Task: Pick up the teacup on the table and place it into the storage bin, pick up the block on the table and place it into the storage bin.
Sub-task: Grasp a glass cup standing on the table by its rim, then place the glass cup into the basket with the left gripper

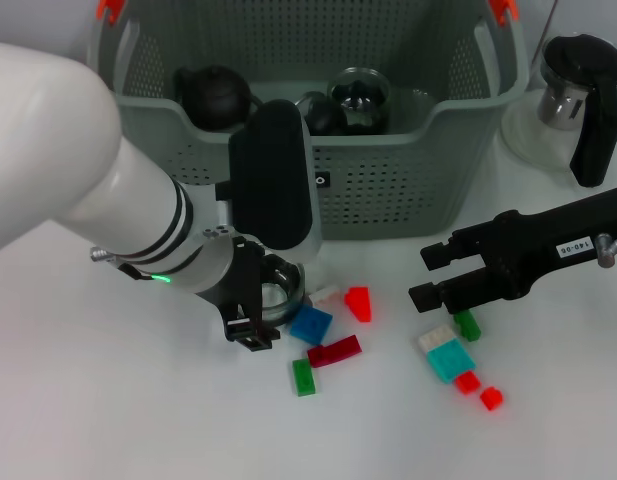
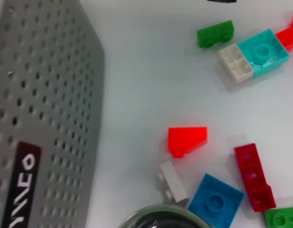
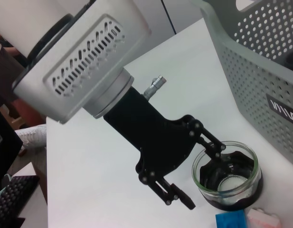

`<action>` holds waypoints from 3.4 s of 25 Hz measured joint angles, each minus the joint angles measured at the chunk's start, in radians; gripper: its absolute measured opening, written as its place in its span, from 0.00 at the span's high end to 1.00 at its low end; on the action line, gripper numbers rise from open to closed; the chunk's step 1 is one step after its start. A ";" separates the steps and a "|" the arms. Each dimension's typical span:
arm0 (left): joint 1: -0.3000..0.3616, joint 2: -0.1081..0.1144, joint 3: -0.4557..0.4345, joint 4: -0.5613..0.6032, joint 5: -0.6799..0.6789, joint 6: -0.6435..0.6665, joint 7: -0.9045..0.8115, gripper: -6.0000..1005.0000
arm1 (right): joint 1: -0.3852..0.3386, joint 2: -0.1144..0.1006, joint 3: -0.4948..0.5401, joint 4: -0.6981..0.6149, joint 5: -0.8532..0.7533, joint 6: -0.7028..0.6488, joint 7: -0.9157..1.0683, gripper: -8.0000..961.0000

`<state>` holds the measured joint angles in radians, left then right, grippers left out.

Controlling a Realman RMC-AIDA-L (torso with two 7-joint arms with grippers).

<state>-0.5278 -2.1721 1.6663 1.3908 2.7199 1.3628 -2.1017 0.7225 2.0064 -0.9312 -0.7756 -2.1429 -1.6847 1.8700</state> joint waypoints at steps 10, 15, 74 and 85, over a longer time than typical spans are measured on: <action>-0.045 0.000 0.040 -0.071 0.025 -0.003 -0.015 0.29 | -0.002 -0.001 0.000 0.021 0.000 0.007 -0.006 0.17; -0.049 0.000 0.055 -0.076 0.032 0.002 -0.015 0.29 | -0.002 -0.002 0.000 0.021 0.000 0.007 -0.008 0.17; -0.022 -0.001 0.011 0.172 0.000 0.212 -0.153 0.95 | -0.002 -0.004 0.004 0.021 0.000 0.011 -0.016 0.17; -0.173 0.011 -0.597 0.335 -0.409 0.393 -0.216 0.95 | -0.003 -0.008 0.000 0.021 0.000 0.005 -0.020 0.17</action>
<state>-0.7012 -2.1612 1.0693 1.7261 2.3105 1.7555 -2.3174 0.7198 1.9986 -0.9311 -0.7548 -2.1430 -1.6797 1.8500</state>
